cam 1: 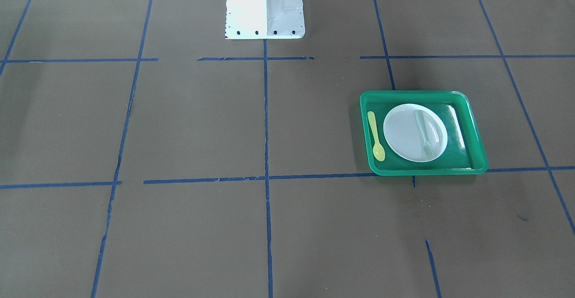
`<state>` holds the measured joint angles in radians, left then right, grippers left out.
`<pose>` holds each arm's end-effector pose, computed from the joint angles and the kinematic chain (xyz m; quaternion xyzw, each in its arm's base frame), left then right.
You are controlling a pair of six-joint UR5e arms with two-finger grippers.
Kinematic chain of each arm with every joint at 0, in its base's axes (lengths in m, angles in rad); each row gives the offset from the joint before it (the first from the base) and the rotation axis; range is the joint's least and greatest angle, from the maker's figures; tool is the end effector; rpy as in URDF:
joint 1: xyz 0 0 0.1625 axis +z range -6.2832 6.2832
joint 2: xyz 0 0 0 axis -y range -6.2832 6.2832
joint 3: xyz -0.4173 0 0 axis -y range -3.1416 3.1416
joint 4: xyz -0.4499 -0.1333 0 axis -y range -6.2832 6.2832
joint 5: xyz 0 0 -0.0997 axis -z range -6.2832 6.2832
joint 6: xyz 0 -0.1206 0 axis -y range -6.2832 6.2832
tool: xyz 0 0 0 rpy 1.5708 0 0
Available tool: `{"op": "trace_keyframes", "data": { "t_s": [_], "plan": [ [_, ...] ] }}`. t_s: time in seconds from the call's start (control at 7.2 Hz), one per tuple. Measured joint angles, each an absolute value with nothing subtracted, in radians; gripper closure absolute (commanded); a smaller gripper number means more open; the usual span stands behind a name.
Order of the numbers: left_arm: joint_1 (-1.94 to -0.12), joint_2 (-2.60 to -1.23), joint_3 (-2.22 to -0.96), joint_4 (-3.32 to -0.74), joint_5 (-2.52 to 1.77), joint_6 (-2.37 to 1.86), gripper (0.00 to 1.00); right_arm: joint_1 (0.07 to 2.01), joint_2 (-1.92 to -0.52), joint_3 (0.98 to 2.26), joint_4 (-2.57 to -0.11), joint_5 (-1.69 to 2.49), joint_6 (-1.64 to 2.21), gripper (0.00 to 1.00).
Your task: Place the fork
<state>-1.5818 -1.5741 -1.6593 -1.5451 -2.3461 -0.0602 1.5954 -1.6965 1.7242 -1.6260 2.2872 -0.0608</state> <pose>-0.0550 -0.5540 0.6179 0.0213 0.3784 -0.0205 0.9252 0.0663 -0.4931 0.6577 0.0021 -0.3508 -0.0121 0.9364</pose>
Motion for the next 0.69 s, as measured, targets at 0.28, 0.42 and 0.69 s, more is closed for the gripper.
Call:
{"op": "trace_keyframes", "data": {
  "t_s": [0.28,0.42,0.69],
  "plan": [
    [-1.579,-1.576,-1.639,-1.650,-2.347,-0.063,0.00,1.595,-1.697,1.724,-1.626,2.287,-0.061,0.00],
    [-1.576,-1.577,-1.633,-1.695,-2.347,-0.067,0.00,1.595,-1.697,1.724,-1.626,2.287,-0.060,0.00],
    [-1.545,-1.581,-1.649,-1.723,-2.345,-0.075,0.00,1.595,-1.697,1.724,-1.626,2.287,-0.060,0.00]
  ]
}}
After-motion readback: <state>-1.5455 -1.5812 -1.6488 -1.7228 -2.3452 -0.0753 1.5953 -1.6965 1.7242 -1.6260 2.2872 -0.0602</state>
